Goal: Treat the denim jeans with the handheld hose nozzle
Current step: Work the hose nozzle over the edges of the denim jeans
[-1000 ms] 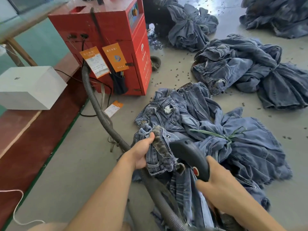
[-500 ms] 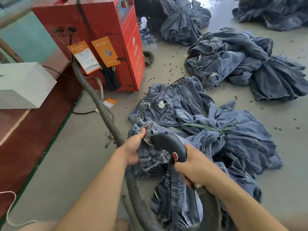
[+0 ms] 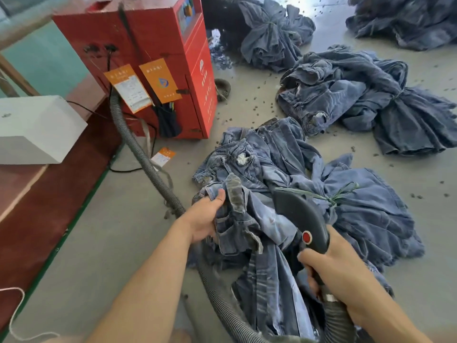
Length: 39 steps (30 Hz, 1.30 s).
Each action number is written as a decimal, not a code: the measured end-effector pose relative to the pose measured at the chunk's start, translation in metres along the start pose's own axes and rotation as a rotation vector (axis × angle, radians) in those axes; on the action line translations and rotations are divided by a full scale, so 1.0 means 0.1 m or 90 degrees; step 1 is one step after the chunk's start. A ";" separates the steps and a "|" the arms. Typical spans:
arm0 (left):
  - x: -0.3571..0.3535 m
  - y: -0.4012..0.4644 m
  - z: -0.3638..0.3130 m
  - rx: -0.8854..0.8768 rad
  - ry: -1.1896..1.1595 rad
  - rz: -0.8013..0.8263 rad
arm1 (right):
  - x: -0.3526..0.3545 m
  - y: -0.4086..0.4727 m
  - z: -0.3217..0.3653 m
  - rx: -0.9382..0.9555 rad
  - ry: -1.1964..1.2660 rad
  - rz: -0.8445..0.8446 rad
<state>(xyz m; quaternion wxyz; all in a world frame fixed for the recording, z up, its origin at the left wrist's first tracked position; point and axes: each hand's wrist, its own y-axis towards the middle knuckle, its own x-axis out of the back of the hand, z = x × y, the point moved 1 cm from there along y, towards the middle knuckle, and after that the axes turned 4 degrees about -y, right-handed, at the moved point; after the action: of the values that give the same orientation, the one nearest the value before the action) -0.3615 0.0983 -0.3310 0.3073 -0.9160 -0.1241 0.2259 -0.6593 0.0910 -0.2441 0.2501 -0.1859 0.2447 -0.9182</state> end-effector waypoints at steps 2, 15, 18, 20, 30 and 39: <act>0.05 -0.02 0.00 0.073 -0.048 0.090 | -0.07 -0.05 -0.03 -0.002 -0.018 0.017; 0.01 -0.15 0.16 0.000 -0.155 0.039 | -0.27 -0.10 0.09 0.033 -0.141 0.063; -0.08 -0.19 0.11 0.004 -0.157 0.078 | -0.45 -0.11 0.10 0.049 -0.239 0.061; -0.10 -0.23 0.11 0.005 -0.162 0.085 | -0.53 -0.03 0.18 0.065 -0.249 0.044; -0.11 -0.17 0.08 0.018 -0.179 0.097 | -0.55 -0.04 0.18 0.071 -0.306 0.042; -0.17 -0.17 -0.01 0.030 -0.188 0.115 | -0.59 -0.01 0.16 0.097 -0.343 -0.027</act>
<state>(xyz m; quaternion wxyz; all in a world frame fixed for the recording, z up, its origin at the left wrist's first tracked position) -0.3767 0.1049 -0.3139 0.2859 -0.8728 -0.0797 0.3875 -0.6047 0.1185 -0.2439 0.3004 -0.4090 0.0960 -0.8563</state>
